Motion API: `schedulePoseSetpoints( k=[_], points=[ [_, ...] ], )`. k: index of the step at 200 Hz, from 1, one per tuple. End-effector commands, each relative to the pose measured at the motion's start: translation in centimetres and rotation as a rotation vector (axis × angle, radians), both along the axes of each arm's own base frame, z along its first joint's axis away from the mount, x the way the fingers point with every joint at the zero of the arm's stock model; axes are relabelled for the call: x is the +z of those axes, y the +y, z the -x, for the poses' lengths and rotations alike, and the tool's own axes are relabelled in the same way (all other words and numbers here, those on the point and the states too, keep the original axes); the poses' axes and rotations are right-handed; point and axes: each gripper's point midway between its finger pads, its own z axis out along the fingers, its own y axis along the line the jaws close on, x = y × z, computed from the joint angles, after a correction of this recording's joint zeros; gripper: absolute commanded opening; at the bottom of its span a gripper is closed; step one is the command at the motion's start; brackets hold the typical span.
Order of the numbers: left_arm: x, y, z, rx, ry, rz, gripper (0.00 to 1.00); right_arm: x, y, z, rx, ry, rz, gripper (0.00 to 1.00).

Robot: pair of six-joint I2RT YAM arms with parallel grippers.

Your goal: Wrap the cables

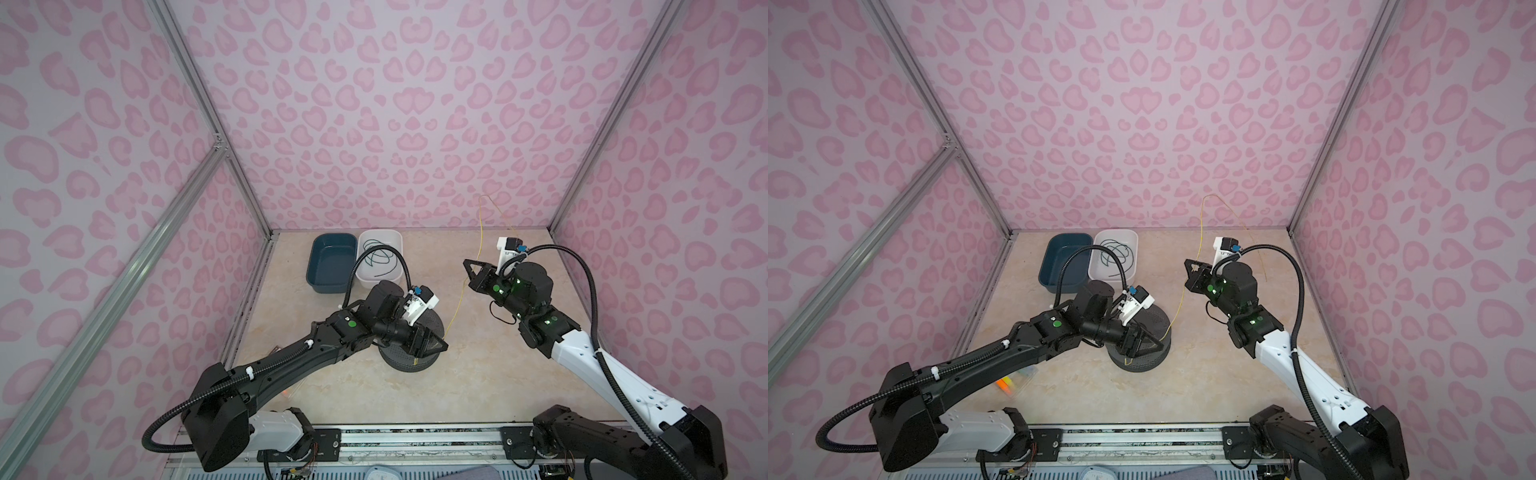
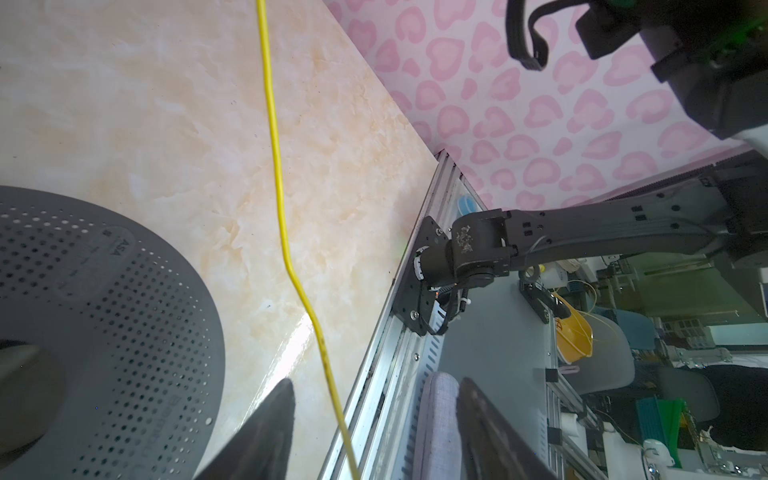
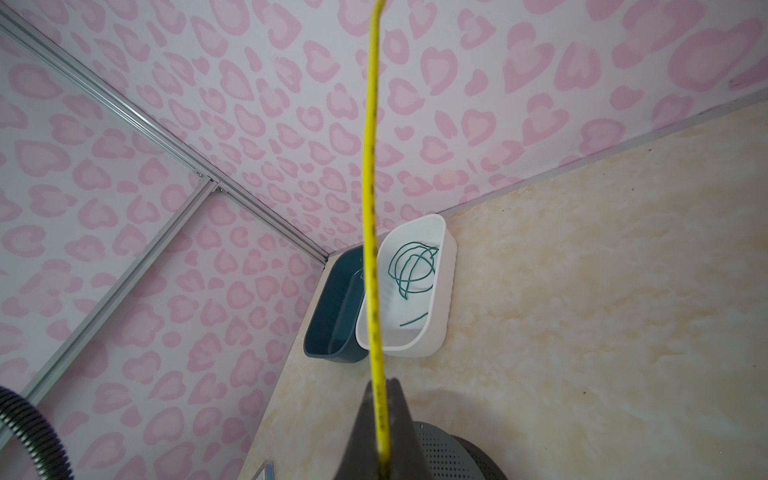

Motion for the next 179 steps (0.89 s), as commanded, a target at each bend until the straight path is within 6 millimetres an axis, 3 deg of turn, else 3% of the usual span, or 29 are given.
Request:
schedulePoseSetpoints(
  k=[1,44,58,78,109,130,158,179],
  points=[
    [-0.4,0.3,1.0,-0.027,0.02,-0.014,0.58,1.4,0.0,-0.5,-0.011,-0.06,-0.006,0.0],
    [-1.8,1.5,0.9,0.013,0.007,-0.071,0.38,1.8,-0.1,-0.8,-0.018,-0.075,0.006,0.0],
    [-2.2,1.8,0.7,0.034,0.0,-0.093,0.21,2.0,-0.1,-0.8,-0.018,-0.078,0.009,0.0],
    [-2.4,2.0,0.7,0.04,-0.002,-0.1,0.06,2.0,-0.2,-0.9,-0.02,-0.083,0.02,0.0],
    [-2.5,2.5,0.5,0.063,-0.021,-0.113,0.03,2.0,-0.2,-1.3,-0.03,-0.085,0.026,0.0],
    [-2.2,3.0,-1.1,0.15,-0.081,-0.127,0.03,1.5,0.0,-1.7,-0.024,-0.064,0.015,0.0],
    [-0.6,2.7,-3.8,0.234,-0.187,-0.129,0.04,0.5,0.5,-1.4,0.006,-0.021,0.01,0.38],
    [0.3,1.3,-4.8,0.197,-0.227,-0.125,0.04,-0.4,0.4,-0.5,0.015,0.016,0.003,0.52]
  ],
)
